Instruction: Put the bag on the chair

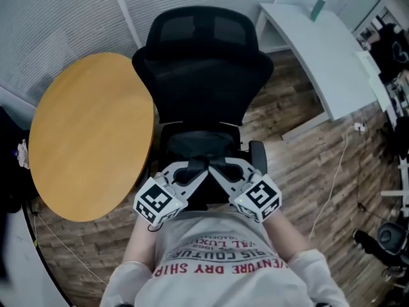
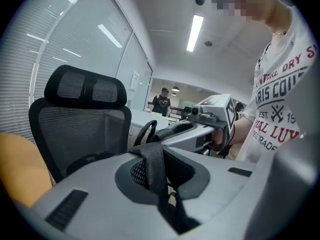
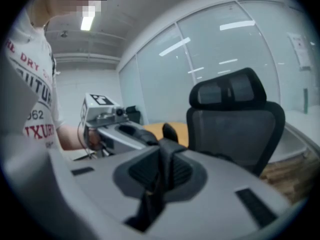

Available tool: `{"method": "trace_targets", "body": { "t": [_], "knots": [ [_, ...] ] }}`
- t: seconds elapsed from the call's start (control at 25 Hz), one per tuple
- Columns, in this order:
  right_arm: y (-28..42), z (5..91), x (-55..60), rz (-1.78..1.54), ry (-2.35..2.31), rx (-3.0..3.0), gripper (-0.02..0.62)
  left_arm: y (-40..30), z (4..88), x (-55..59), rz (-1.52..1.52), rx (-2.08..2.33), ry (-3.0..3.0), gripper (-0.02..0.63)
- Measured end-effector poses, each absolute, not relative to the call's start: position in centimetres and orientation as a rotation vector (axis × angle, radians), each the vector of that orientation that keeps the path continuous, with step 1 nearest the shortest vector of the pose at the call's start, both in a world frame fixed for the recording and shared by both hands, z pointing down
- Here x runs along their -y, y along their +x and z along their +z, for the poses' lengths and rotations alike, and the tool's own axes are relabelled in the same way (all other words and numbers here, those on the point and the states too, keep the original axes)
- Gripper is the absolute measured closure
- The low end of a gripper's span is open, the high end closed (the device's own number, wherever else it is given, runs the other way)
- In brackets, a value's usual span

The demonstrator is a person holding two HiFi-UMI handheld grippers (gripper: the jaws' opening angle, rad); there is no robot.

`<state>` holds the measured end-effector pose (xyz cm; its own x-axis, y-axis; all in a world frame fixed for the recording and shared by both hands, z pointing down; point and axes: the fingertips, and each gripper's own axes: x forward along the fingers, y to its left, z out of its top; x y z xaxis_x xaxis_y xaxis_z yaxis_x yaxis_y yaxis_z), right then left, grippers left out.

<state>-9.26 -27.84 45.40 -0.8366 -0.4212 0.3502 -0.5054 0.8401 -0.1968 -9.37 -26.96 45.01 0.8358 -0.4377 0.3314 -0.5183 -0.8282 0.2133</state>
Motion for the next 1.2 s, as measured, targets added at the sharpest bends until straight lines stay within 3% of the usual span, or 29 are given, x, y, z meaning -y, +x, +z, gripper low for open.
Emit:
{"method": "trace_targets", "body": {
  "t": [0.68,1.2],
  "knots": [
    [-10.9,48.1,40.0,0.463,0.9,2.667,0.549,-11.0,48.0,39.2,0.444,0.58,2.737,0.557],
    [-11.6,53.4,41.5,0.538,0.888,2.593,0.546,-11.8,53.1,40.6,0.382,0.628,2.672,0.557]
  ]
}}
